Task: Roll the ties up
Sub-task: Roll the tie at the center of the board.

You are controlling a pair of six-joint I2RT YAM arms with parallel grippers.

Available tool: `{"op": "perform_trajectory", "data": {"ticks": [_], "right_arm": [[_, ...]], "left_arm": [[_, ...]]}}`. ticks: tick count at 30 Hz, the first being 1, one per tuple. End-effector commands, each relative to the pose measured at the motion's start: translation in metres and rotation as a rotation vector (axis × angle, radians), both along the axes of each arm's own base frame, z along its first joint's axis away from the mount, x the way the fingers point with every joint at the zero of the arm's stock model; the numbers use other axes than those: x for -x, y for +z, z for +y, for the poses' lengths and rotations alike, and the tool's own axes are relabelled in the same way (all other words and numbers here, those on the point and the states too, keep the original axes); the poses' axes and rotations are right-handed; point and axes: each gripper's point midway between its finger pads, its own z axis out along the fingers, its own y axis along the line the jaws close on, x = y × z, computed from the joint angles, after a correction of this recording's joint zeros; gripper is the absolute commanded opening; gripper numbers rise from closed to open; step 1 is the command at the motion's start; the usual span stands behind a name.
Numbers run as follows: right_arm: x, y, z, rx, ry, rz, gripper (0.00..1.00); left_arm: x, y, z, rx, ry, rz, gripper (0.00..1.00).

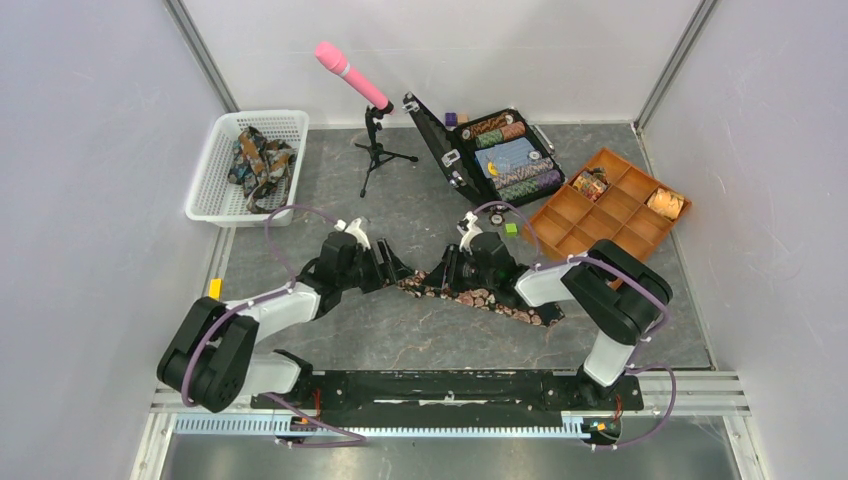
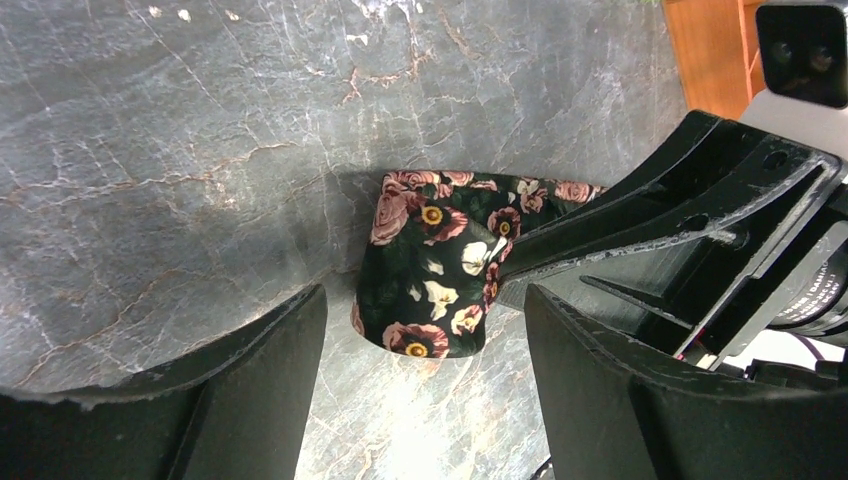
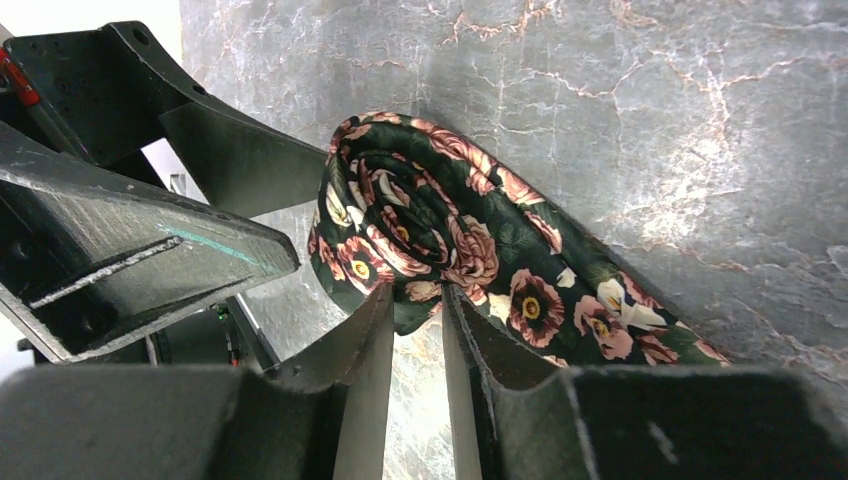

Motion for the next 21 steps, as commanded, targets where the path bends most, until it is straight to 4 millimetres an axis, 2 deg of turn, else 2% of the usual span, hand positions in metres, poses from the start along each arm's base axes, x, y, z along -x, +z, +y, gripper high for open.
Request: {"op": "perform_trajectory", "data": {"ticks": [1, 10, 21], "right_arm": [[-0.015, 0.004, 0.003, 0.019, -0.020, -0.046, 0.30], [-0.017, 0.001, 0.003, 0.036, -0.018, -0.046, 0.30], [-0.020, -0.005, 0.001, 0.068, -0.011, -0.037, 0.30]], "left_arm": [[-0.003, 0.005, -0.010, 0.021, -0.072, -0.054, 0.78], [0.001, -0.007, -0.010, 0.002, -0.103, -0.044, 0.78], [0.001, -0.005, -0.015, 0.009, -0.173, -0.141, 0.73]]}}
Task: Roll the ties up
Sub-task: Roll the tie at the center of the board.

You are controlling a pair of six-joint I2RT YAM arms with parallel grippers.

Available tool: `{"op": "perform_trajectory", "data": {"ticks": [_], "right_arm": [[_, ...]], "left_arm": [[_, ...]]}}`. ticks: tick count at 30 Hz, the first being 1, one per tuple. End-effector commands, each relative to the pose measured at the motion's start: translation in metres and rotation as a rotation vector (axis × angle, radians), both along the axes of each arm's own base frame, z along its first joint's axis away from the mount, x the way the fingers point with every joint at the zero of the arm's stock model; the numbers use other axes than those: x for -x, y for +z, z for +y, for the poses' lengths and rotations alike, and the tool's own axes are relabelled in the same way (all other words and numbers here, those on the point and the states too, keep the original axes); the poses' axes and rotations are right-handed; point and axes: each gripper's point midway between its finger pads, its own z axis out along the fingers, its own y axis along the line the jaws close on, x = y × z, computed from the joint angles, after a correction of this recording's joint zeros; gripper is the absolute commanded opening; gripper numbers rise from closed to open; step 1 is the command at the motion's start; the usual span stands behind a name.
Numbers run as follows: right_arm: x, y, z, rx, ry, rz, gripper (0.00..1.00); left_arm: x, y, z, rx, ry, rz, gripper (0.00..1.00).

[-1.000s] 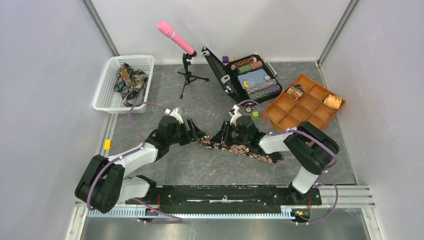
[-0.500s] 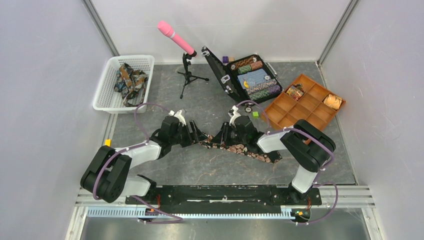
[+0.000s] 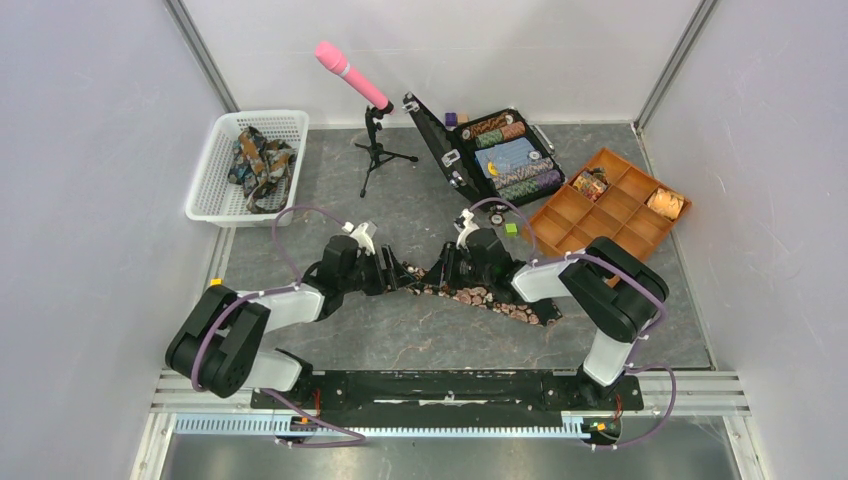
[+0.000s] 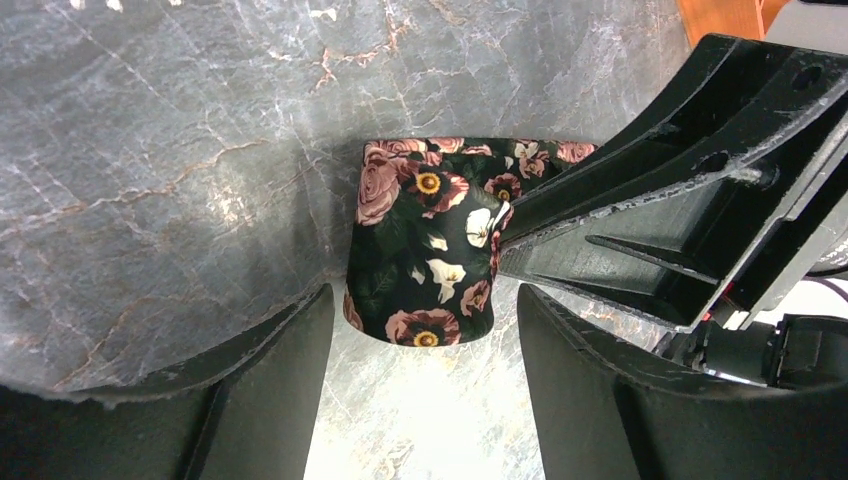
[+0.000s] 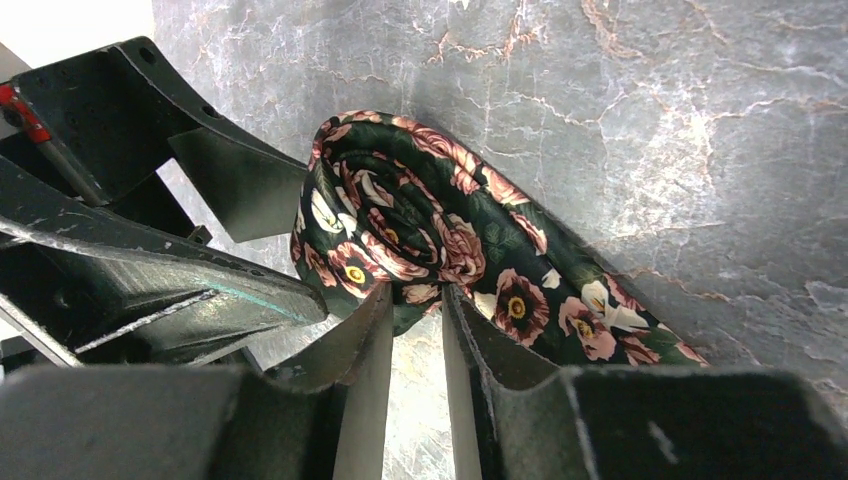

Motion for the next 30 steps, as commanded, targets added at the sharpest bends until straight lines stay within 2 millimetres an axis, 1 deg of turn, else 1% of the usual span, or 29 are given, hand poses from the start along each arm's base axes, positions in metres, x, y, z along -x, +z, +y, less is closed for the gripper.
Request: {"op": "perform_trajectory", "data": {"ticks": [1, 9, 19, 24, 30], "right_arm": [[-0.012, -0.001, 0.000, 0.023, -0.009, -0.023, 0.30], [-0.013, -0.004, -0.002, 0.037, 0.000, -0.017, 0.30], [-0.013, -0.006, -0.003, 0.041, 0.009, -0.013, 0.30], [-0.014, -0.007, -0.003, 0.043, 0.009, -0.010, 0.30], [-0.015, -0.008, -0.004, 0.049, 0.008, -0.010, 0.30]], "left_arm": [[-0.006, 0.009, -0.005, 0.001, -0.066, -0.111, 0.73], [-0.016, 0.008, -0.004, -0.030, -0.065, -0.148, 0.72], [-0.021, 0.007, -0.011, -0.010, -0.097, -0.191, 0.72], [-0.019, 0.003, -0.018, 0.020, -0.133, -0.189, 0.66], [-0.012, -0.002, -0.023, 0.044, -0.173, -0.172, 0.54]]}}
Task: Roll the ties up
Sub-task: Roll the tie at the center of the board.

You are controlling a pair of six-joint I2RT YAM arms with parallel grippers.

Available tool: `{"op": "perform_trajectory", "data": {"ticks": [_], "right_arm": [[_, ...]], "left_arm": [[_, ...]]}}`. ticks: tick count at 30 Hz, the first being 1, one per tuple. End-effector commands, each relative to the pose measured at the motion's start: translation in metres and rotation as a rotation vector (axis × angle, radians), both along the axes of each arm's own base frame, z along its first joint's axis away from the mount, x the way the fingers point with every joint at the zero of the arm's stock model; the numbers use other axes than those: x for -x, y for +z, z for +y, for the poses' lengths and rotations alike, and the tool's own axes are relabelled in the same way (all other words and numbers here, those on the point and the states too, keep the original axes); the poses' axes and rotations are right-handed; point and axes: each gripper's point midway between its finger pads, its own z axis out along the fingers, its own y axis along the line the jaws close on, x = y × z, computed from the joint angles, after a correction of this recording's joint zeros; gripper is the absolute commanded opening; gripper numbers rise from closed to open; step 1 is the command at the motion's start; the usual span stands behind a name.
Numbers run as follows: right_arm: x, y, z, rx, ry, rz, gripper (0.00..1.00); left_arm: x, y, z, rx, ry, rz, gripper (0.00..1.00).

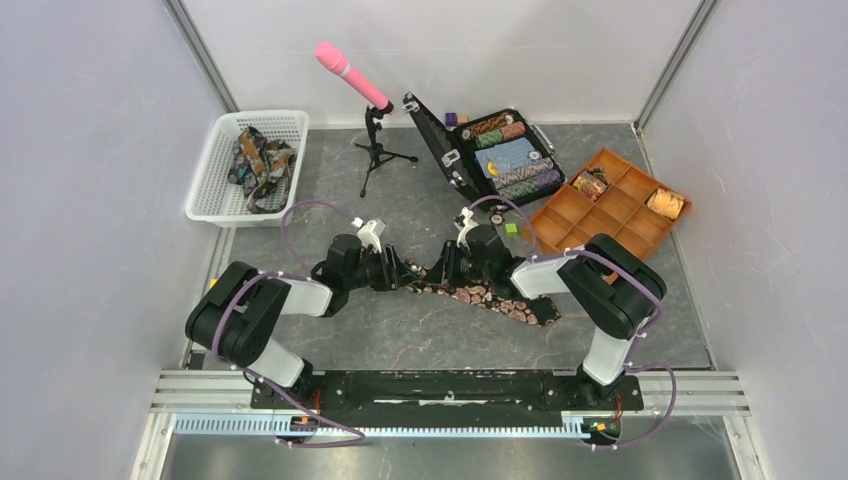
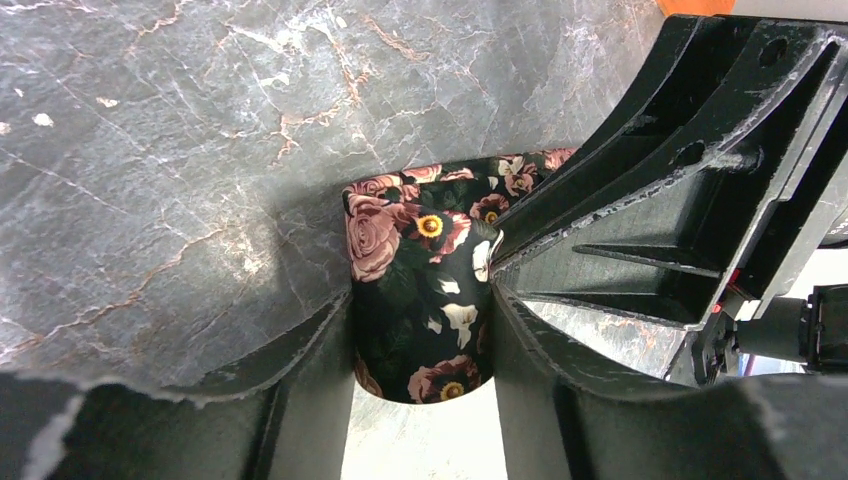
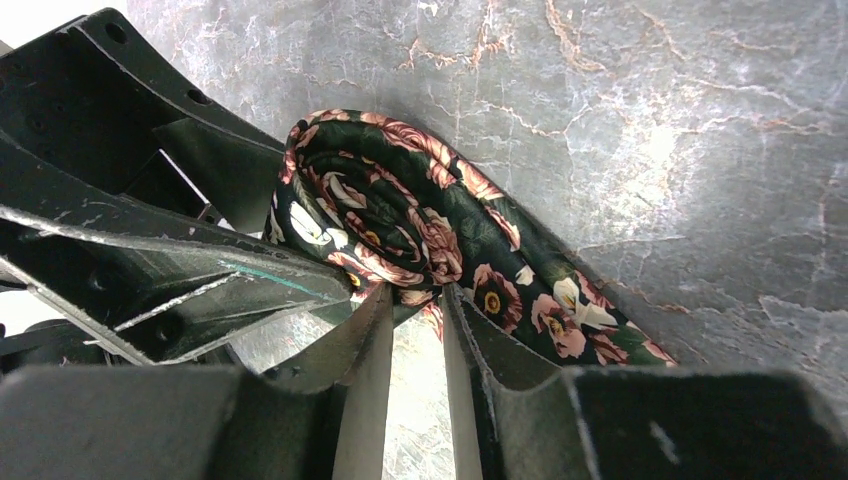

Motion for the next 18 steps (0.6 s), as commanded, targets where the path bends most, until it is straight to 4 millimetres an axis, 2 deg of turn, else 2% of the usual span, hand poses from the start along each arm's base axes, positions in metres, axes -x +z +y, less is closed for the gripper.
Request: {"op": "perform_trajectory", "data": {"ticks": [1, 4, 8, 13, 18], "right_arm": [[-0.009, 0.000, 0.001, 0.016, 0.003, -0.023, 0.30], [-0.009, 0.000, 0.001, 0.018, 0.005, -0.026, 0.30], [-0.008, 0.006, 0.000, 0.020, 0.018, -0.044, 0.32], [-0.004, 0.027, -0.004, 0.015, 0.047, -0.110, 0.37], [0.000, 0.041, -0.021, 0.063, 0.045, -0.180, 0.42]], "left_arm": [[0.002, 0.004, -0.008, 0.022, -0.068, -0.045, 0.51], [0.002, 0.001, -0.007, 0.014, -0.058, -0.034, 0.47], [-0.003, 0.001, -0.002, 0.004, 0.001, -0.021, 0.45], [-0.010, 0.008, 0.001, 0.018, 0.076, -0.017, 0.46], [-0.015, 0.014, 0.001, 0.039, 0.112, -0.016, 0.46]]}}
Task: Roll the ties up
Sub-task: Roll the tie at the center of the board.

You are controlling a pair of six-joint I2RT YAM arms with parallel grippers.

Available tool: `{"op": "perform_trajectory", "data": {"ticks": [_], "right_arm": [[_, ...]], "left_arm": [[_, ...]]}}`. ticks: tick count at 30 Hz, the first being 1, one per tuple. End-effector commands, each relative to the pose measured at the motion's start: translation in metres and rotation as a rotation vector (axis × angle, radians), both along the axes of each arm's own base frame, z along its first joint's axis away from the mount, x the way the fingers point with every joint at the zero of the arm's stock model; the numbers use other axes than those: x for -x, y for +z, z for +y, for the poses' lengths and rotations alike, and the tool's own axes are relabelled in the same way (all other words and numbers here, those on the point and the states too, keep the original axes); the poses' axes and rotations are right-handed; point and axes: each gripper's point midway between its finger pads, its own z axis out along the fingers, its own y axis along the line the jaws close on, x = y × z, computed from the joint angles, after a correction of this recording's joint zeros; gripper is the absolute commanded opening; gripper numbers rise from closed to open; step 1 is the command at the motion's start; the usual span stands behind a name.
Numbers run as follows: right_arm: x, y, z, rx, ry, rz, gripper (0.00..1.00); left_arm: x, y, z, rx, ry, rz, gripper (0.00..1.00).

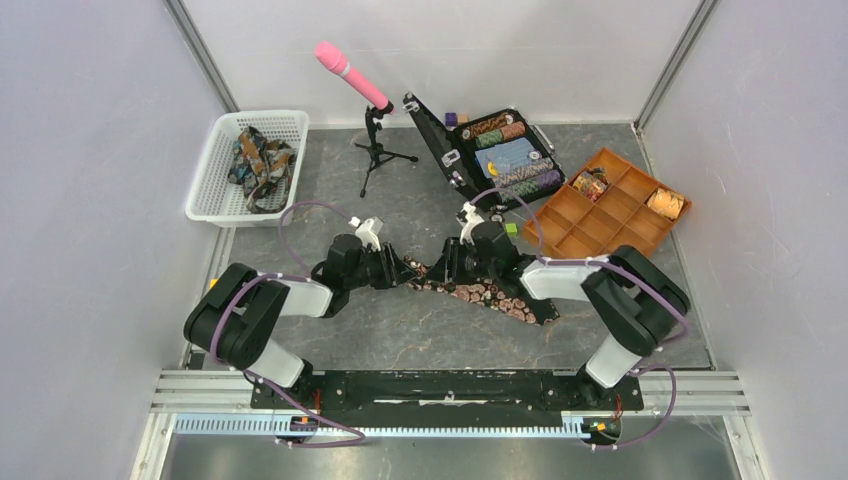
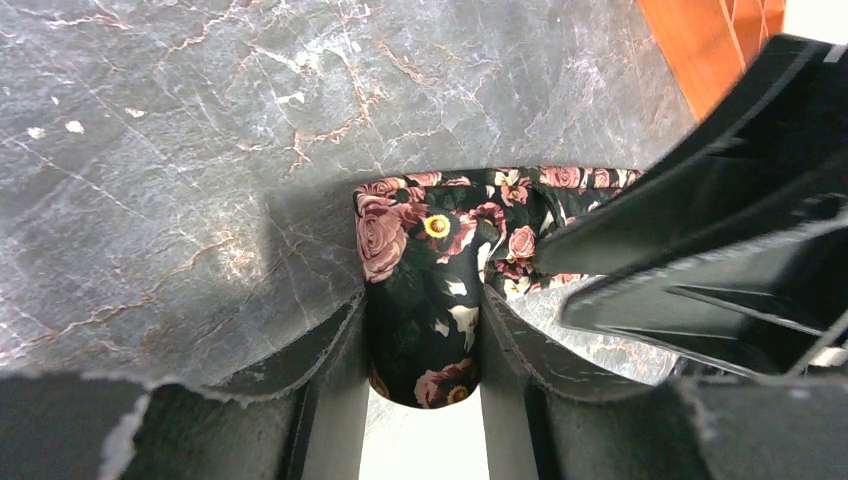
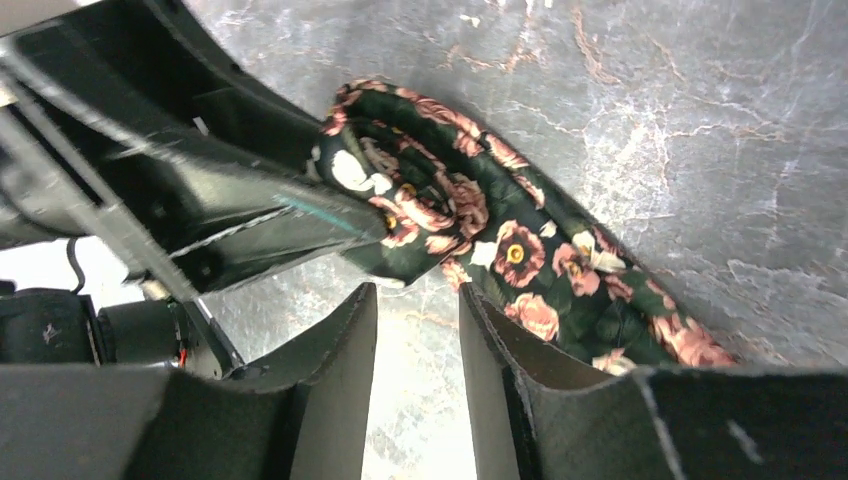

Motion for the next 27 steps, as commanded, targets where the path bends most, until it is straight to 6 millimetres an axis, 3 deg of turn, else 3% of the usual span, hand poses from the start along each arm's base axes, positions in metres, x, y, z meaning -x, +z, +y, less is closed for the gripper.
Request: {"op": "perform_trajectory", "data": {"ticks": [1, 11, 16, 27], "right_arm": [[-0.002, 0.022, -0.018, 0.046, -0.005, -0.119, 0.42], [-0.015, 0.000, -0.069, 0.286, -0.137, -0.198, 0.42], [-0.018, -0.012, -0.072, 0.337, -0.129, -0.190, 0.38], [-0.001, -0.029, -0.084, 0.363, -0.115, -0.149, 0.30]], "left_arm": [[-0.009, 0.013, 0.000, 0.032, 0.063, -0.022, 0.45], [-0.008, 0.013, -0.003, 0.062, 0.071, -0.006, 0.46], [-0.009, 0.014, -0.005, 0.081, 0.078, -0.004, 0.46], [-0.013, 0.013, -0.002, 0.086, 0.129, 0.005, 0.46]]}}
